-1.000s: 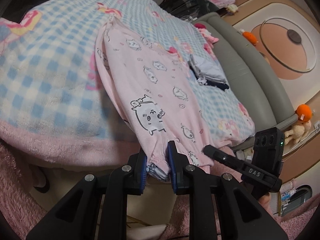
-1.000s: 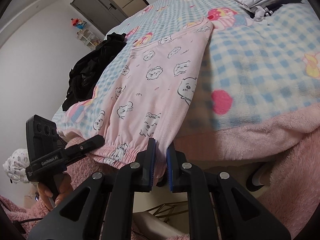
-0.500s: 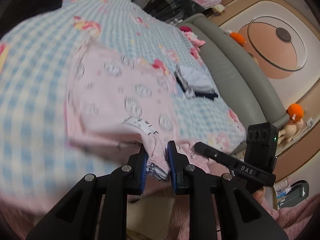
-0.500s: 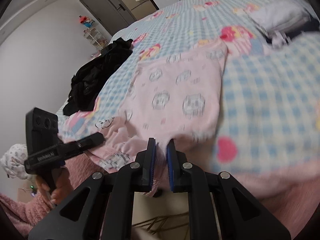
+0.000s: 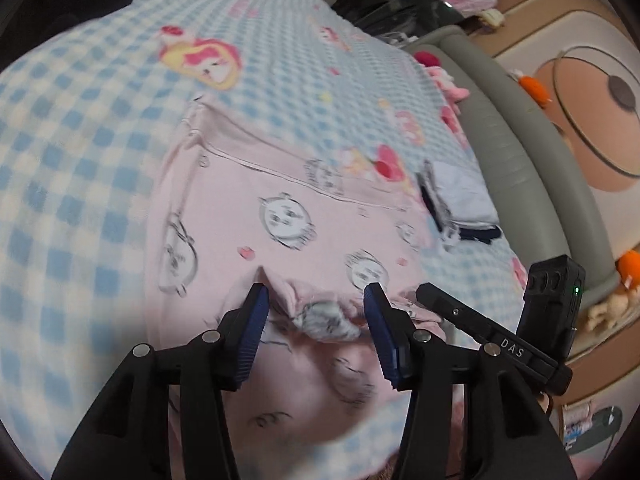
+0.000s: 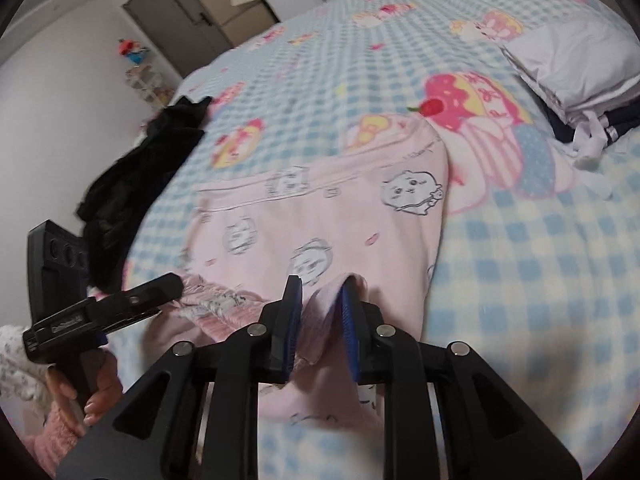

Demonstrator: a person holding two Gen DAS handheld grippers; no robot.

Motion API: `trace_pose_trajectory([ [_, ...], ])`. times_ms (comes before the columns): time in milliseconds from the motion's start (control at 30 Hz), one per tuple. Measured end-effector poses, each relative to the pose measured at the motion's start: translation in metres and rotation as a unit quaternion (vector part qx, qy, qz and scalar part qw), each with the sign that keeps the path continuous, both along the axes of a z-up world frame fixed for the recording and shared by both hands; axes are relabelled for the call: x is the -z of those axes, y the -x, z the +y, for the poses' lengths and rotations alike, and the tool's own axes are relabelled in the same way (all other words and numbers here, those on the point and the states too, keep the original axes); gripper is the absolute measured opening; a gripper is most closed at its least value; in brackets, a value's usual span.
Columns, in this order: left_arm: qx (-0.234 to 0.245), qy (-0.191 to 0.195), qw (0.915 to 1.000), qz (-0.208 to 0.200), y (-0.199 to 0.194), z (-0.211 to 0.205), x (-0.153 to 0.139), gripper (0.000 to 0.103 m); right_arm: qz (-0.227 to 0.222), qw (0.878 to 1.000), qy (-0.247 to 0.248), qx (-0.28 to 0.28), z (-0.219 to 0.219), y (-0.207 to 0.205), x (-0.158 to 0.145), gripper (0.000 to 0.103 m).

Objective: Fold clothes

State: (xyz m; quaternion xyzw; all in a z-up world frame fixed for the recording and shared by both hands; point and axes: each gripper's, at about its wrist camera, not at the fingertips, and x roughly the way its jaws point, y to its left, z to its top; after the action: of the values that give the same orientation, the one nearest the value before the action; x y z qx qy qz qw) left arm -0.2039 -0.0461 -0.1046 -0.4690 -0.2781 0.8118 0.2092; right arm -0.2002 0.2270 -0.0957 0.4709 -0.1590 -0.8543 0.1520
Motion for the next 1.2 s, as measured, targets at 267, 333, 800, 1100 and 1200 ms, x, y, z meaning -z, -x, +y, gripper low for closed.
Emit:
trace_pose_trajectory([
  [267,-0.016,-0.017,0.9989,0.040,0.006,-0.021,-0.021,0.052,0.059,0.997,-0.026,0.038,0.009,-0.006,-0.034,0.055],
  [333,-0.007,0.008,0.9984,0.056,-0.008,-0.017,-0.025,0.051,0.069,0.996,-0.027,0.042,0.014,-0.007,-0.045,0.055],
  [800,-0.022,0.118,0.9870,0.107,-0.106,-0.015,-0.018,0.051,0.044,0.993,-0.109,-0.029,-0.018,-0.088,-0.021,0.055],
  [1100,-0.035,0.226,0.9695,0.087,-0.098,0.005,-0.003,0.049,0.008,0.991,-0.136,-0.016,-0.023,-0.093,0.008,0.055],
  [1200,-0.032,0.189,0.9749,0.112,-0.107,-0.003,-0.013,0.049,0.014,0.995,-0.097,0.009,-0.002,-0.096,-0.001,0.055],
])
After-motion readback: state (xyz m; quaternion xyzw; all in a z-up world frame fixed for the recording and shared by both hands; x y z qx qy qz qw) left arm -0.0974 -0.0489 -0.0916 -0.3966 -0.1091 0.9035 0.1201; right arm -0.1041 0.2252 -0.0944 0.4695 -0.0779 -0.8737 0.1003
